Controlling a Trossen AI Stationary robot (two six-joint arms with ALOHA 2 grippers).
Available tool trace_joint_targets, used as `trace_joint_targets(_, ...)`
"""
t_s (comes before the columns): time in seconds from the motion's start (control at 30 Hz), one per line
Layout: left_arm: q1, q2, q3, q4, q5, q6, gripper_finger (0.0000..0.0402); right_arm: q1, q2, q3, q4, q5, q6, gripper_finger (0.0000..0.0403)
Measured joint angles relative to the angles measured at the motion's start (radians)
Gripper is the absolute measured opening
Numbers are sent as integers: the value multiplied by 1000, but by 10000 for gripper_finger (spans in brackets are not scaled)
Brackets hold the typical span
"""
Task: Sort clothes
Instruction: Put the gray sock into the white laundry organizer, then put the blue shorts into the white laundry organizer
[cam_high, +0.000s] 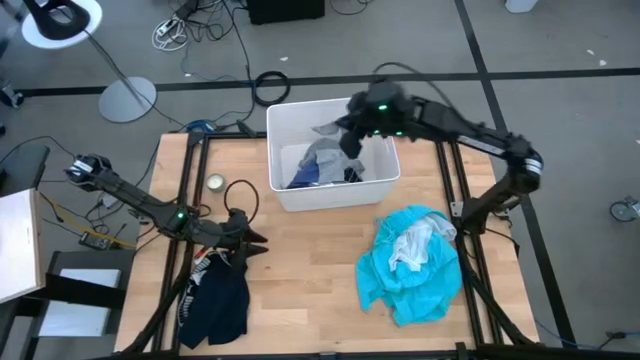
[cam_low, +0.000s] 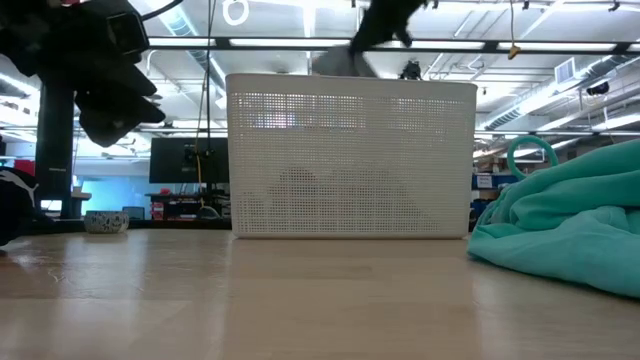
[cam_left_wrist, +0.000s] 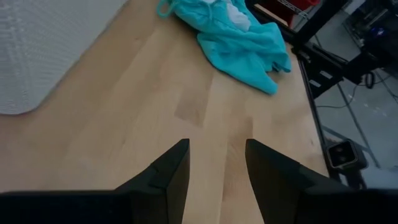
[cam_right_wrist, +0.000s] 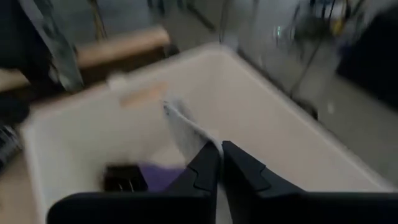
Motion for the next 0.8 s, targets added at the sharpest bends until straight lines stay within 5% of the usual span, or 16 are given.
trace_joint_targets(0.33,-3,0,-1,12,-28,27,160,-11,124,-1,-76,-3,18,91)
trace_joint_targets(0.6,-3,0,-1,9,-33,53,160,18,-36,0,-332,-48,87,149)
trace_joint_targets(0.8,-3,0,-1,8,-41,53,160,155,-165,-1,-571,-96,275,158)
